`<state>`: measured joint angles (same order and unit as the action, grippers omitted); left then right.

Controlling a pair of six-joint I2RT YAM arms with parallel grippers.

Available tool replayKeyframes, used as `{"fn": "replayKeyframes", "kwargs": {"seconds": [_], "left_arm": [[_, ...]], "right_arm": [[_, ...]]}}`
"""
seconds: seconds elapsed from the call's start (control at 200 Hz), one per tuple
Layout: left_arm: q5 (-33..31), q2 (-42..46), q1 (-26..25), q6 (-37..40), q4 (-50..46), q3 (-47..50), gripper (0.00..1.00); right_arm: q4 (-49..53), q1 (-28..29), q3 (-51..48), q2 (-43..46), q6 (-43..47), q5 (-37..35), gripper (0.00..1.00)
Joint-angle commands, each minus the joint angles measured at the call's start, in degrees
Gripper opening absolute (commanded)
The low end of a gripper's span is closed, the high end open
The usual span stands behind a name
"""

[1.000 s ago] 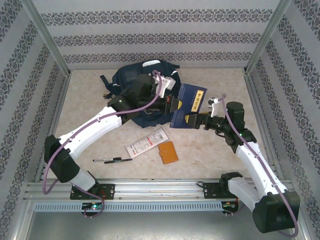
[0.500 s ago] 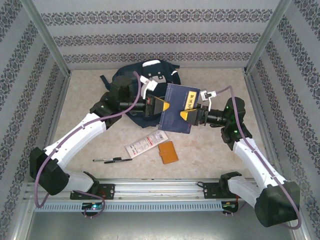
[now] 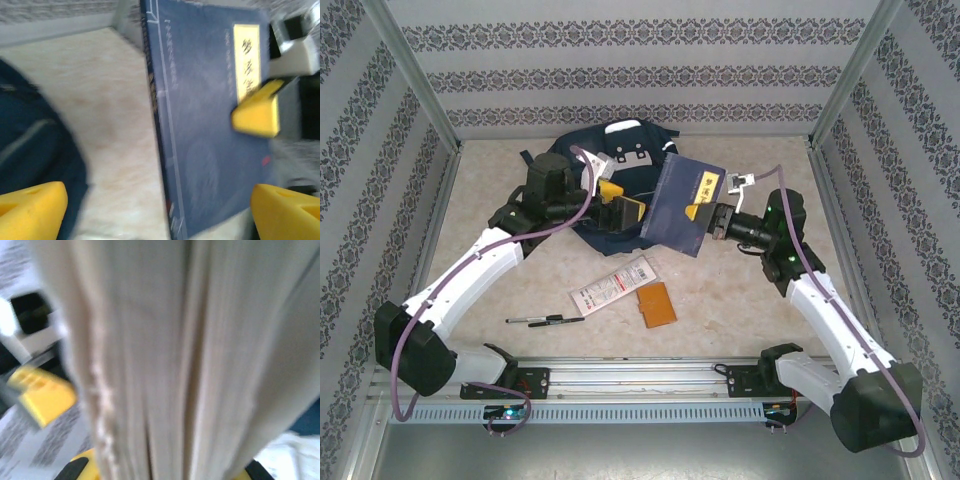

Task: Pack the student bag

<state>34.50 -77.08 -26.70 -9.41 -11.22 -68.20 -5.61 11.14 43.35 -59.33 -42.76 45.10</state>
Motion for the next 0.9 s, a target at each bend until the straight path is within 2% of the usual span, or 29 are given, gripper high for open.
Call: {"fn": "replayKeyframes", "kwargs": {"seconds": [0.0,0.095,0.25,0.495,0.595,0.744,0.779,0.844,0.894], "left_arm": [[-17.3,-6.4,0.6,19.2,-9.5,-1.2,0.97],[-19.7,-15.3,0.5,24.4,-15.9,-7.2,1.00],[-28.3,-27.7,0.5,21.7,-21.4,-17.7,0.93],[-34.4,-41.0,0.5,24.3,-24.6,-29.1,0.88],[-36.0,-45.2,0.5,24.7,-25.6,-33.2,0.82],[-36.4,-49.4,0.2,27.9,-25.4,-36.0,0.61],[-36.4,-50.1,0.0,29.4,-26.4,-36.8,0.53],[-35.1,-50.1,-0.2,31.5,-28.3,-38.8,0.26],[-34.3,-48.9,-0.1,32.7,-29.5,-40.3,0.12]], "right_arm": [[18.1,-2.1,2.2,-2.9,2.2,-15.8,0.00],[18.4,-2.4,0.9,-3.4,1.2,-18.7,0.00],[20.3,-3.0,-0.5,-2.0,2.6,-22.4,0.00],[22.7,-4.2,-1.0,-1.4,5.6,-21.0,0.00],[22.6,-4.2,-0.9,-1.4,6.0,-19.9,0.00],[22.0,-4.2,-0.6,-2.3,6.4,-16.1,0.00],[21.7,-4.2,-0.3,-2.7,6.6,-14.2,0.00],[21.6,-4.2,0.5,-3.5,6.8,-10.0,0.00],[21.5,-4.2,1.3,-4.4,6.8,-5.9,0.00]]}}
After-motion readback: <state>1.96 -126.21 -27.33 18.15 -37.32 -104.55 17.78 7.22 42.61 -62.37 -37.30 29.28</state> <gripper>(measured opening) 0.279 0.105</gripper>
